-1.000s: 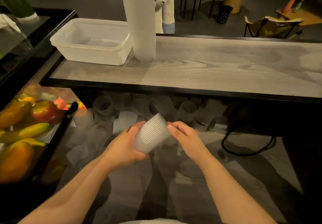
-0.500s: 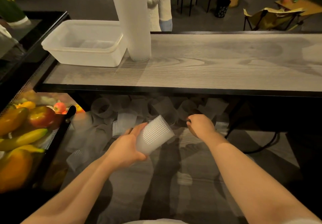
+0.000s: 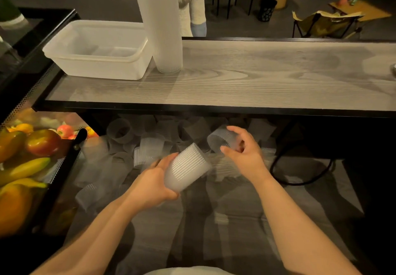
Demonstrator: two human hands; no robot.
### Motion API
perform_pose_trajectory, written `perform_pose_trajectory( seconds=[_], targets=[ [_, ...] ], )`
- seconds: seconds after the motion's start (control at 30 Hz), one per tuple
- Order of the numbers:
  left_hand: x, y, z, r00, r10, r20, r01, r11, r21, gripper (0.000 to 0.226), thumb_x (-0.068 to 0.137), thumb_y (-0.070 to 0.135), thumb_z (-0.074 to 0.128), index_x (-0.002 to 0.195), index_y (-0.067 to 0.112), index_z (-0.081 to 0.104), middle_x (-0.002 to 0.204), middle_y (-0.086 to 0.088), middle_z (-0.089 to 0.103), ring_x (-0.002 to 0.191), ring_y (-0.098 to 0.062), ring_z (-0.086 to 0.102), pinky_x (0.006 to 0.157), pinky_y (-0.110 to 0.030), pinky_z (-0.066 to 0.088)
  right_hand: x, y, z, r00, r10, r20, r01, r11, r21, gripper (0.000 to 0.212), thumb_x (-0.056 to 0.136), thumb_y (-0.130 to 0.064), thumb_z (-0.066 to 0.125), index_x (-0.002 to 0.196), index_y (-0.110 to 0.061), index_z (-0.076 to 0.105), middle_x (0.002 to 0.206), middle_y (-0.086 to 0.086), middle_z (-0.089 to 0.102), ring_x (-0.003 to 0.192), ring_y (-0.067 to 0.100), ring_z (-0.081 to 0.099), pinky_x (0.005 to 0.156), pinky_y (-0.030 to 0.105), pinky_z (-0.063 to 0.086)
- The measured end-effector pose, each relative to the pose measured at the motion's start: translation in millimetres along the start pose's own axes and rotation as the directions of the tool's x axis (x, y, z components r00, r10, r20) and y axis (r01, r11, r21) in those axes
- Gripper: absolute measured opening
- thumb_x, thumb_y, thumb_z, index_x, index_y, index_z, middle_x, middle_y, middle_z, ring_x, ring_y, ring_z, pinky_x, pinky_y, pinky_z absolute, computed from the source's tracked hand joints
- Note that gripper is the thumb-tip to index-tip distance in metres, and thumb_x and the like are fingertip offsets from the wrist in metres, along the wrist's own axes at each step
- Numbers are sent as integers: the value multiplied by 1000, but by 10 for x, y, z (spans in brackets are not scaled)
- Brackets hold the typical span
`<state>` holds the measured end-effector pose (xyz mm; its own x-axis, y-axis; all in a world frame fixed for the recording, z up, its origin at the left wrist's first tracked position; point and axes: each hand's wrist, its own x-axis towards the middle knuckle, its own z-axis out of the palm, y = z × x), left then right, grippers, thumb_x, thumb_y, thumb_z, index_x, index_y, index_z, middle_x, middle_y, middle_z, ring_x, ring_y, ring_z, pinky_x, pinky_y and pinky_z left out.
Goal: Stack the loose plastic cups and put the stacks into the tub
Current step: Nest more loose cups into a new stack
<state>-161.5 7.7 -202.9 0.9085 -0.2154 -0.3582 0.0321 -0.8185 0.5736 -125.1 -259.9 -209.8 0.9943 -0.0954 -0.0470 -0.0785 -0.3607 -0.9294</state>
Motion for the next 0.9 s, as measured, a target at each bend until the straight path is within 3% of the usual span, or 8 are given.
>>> perform_pose_trajectory(
  seconds=[0.1,0.23,0.37,0.47,0.53,0.63,0.77,0.9],
  targets=[
    [-53,-29,-21,1000,18,-24,-19,1000,-17,108,58,34,82,145,49,19,126,13,43,102,-9,54,82,-32,56,-102,-206,56,994,77,71,-99,915,392,29,98,-16,55,109,-41,67,98,-7,65,66,7,53,57,24,44],
    [-172,-84,-91,997,28,-66,-30,999,-32,108,57,35,84,144,48,21,127,14,42,105,-11,52,84,-32,55,-170,-450,170,952,227,207,-301,829,472,27,100,-24,51,90,-33,74,91,-8,73,68,11,56,45,22,36],
    [-340,-146,-179,991,80,-108,-80,997,1,104,58,40,86,141,49,23,125,21,39,109,-7,47,93,-34,50,-192,-570,301,887,253,387,-366,895,254,19,97,-28,58,107,-18,70,96,10,69,75,25,49,44,21,35],
    [-465,-231,-236,986,93,-135,-92,996,18,103,60,41,87,142,47,24,128,22,39,112,-6,47,94,-32,51,-201,-663,383,848,289,445,-373,921,113,19,95,-28,60,109,-17,68,105,19,68,60,14,46,46,20,36],
    [-541,-324,-263,985,81,-151,-79,997,18,105,60,42,87,143,46,24,128,22,38,114,-7,46,91,-33,53,-209,-710,453,817,292,497,-383,919,90,20,95,-22,59,112,-15,67,103,16,68,54,8,44,43,18,36],
    [-663,-454,-288,984,56,-168,-55,998,6,105,59,41,88,142,49,23,128,21,39,116,-9,46,92,-37,54,-226,-699,593,744,252,619,-365,929,60,21,97,-14,53,107,-17,71,78,3,65,49,6,43,40,17,35],
    [-842,-515,-316,979,61,-192,-63,998,-4,103,61,41,87,136,59,18,131,22,38,119,-7,44,98,-37,50,-339,-785,889,686,214,695,-150,977,-152,28,95,-8,40,111,-20,60,54,-6,54,40,5,41,40,20,33],
    [-965,-648,-367,965,1,-262,-1,1000,0,107,61,36,89,143,50,22,133,22,38,122,-7,42,101,-40,48,-415,-877,1193,670,185,719,-109,982,-152,28,103,-36,39,126,-25,48,79,4,55,52,9,49,49,24,43]
  ],
)
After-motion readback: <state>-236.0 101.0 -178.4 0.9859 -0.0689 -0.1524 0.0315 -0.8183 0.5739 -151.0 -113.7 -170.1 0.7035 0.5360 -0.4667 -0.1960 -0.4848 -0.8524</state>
